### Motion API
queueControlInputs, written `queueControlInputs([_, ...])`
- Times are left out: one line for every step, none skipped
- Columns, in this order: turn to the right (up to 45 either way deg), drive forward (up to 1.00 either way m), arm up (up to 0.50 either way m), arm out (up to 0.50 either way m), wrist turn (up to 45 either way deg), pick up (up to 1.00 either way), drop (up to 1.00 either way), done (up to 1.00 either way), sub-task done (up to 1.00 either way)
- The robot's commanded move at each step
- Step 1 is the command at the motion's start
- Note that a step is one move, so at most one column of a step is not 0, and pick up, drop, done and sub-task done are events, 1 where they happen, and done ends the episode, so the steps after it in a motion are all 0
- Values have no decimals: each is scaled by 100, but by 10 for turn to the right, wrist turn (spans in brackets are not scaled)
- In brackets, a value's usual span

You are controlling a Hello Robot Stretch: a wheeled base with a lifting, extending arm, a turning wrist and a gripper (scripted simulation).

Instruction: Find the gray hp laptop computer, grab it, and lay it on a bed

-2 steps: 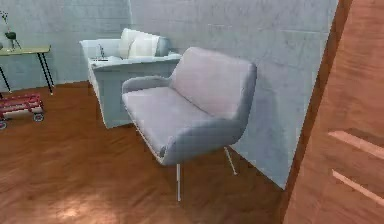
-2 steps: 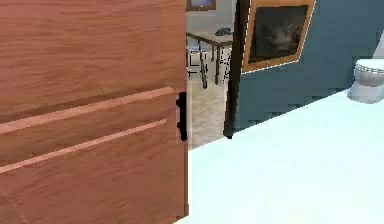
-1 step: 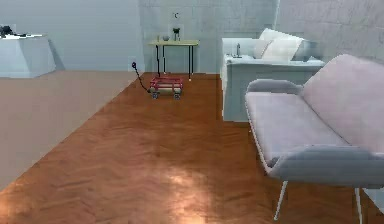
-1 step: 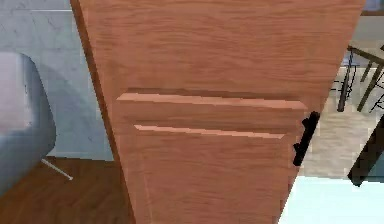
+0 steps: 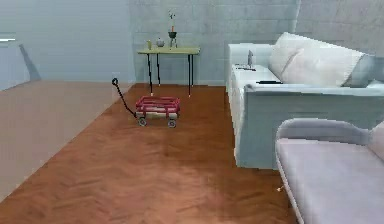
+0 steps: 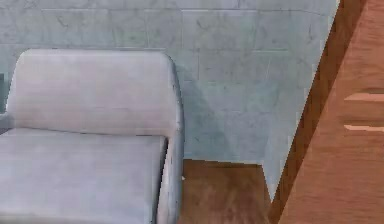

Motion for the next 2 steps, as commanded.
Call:
queueControlInputs([0, 100, 0, 0, 0, 0, 0, 0, 0])
queueControlInputs([0, 70, 0, 0, 0, 0, 0, 0, 0])
